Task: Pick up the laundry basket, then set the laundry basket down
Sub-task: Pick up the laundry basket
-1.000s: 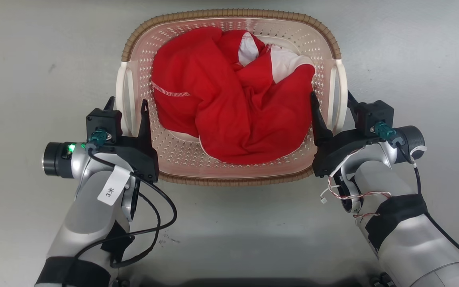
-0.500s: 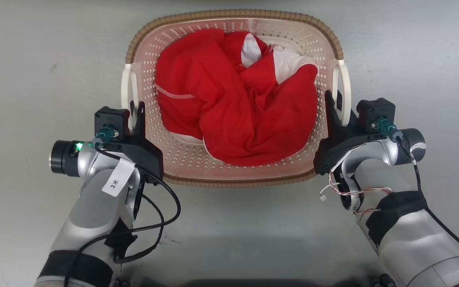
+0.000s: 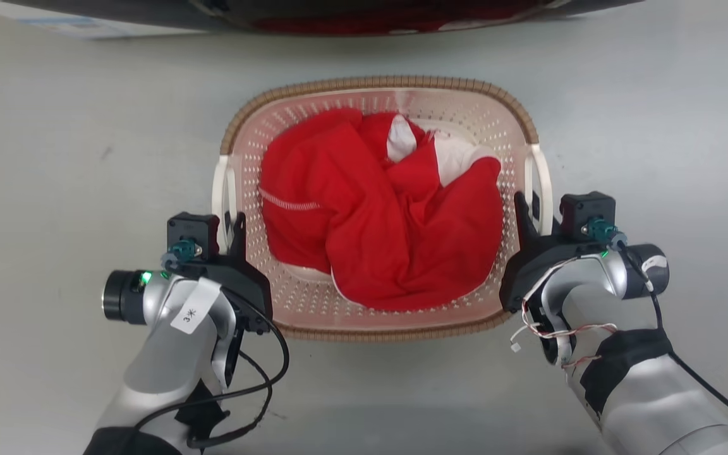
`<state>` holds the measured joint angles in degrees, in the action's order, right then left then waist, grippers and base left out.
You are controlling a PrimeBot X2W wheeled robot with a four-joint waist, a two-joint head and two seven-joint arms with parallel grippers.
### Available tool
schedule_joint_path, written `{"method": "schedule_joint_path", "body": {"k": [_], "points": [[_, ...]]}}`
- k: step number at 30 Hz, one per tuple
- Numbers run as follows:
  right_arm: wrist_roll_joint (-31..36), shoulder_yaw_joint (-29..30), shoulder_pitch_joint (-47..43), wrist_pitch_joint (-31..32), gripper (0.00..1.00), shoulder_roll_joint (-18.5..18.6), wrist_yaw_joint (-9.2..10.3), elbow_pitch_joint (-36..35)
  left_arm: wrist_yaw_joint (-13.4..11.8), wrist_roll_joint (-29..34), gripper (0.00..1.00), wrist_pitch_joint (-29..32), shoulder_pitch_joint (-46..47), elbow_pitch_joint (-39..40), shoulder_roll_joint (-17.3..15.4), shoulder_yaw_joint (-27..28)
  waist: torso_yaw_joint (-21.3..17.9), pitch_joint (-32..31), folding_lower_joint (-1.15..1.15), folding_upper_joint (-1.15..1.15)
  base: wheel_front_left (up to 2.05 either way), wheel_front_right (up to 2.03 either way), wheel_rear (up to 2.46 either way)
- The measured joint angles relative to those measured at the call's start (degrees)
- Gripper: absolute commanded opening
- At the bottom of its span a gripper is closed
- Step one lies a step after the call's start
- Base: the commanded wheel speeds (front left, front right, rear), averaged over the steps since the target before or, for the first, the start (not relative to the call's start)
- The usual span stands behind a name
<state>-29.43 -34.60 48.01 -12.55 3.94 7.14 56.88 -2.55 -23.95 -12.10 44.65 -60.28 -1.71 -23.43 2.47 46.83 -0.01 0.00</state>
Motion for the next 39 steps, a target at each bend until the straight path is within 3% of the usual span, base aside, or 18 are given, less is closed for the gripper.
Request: {"method": "schedule_joint_path", "body": {"k": [19,39], "points": [[-8.3,-7.7,-8.2,8.4,0.0,0.0,0.18,2.7,-1.1,-10.8,0.0,6.9,-8.9,-1.0,-0.3,-9.3,0.4,-15.9,-0.01,0.0,0.0,0.0,0.0],[-16.8,-14.4,-17.9,15.6,0.0,0.0,0.49,2.1,-1.6,-15.3,0.0,12.3,-17.6,-3.0,-0.7,-16.1,1.7,-33.0,0.0,-0.01,0.0,0.0,0.0]]}}
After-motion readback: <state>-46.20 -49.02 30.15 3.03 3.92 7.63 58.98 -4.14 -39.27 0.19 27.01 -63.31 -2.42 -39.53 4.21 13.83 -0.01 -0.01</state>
